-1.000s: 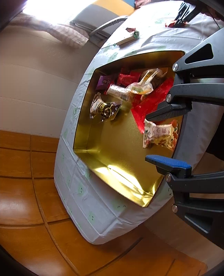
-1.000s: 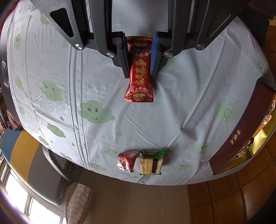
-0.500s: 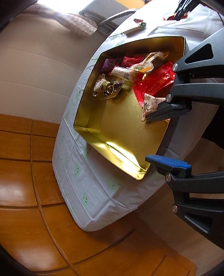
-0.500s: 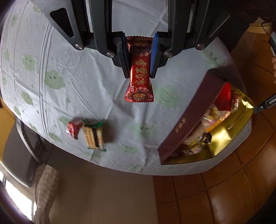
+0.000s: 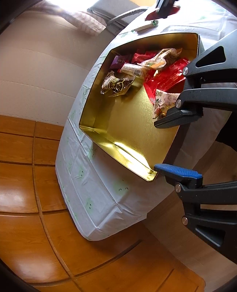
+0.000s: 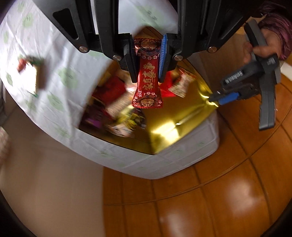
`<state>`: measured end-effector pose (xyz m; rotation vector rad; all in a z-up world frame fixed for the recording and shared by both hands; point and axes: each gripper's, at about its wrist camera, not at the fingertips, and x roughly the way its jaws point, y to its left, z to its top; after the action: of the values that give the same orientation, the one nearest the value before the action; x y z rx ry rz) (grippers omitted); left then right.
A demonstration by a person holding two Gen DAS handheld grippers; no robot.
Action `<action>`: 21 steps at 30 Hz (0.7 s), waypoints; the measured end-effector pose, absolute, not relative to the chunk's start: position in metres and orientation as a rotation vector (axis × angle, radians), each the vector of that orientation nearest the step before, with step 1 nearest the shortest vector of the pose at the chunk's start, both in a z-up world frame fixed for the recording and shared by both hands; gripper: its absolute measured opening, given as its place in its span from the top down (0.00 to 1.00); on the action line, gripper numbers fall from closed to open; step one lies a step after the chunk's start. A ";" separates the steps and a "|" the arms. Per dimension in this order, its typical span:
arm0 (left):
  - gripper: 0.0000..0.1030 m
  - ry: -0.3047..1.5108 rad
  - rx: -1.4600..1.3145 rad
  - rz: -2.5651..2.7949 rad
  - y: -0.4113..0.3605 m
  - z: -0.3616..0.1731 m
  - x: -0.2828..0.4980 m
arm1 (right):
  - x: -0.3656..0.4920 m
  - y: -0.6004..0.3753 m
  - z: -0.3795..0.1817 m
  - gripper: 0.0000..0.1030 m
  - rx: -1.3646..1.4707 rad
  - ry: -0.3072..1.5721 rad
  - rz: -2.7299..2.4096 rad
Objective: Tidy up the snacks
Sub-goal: 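Carry the red packet over the gold tin with the right gripper, then lower the red packet into the tin and open the right gripper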
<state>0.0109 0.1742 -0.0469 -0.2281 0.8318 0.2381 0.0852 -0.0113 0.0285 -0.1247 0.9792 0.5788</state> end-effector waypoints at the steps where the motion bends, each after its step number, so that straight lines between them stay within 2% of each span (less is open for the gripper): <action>1: 0.60 0.832 -0.229 0.239 0.175 -0.048 0.011 | 0.089 -0.001 0.025 0.79 -0.135 0.988 0.596; 11: 0.60 0.840 -0.235 0.246 0.180 -0.052 0.012 | 0.136 0.047 -0.055 0.79 -0.202 1.167 0.543; 21: 0.60 0.852 -0.227 0.232 0.174 -0.056 0.013 | 0.131 0.041 -0.056 0.72 -0.161 1.198 0.553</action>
<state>0.0126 0.1744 -0.0557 -0.2272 0.8516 0.2319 0.1308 0.0412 -0.0564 -0.1611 1.1982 0.5534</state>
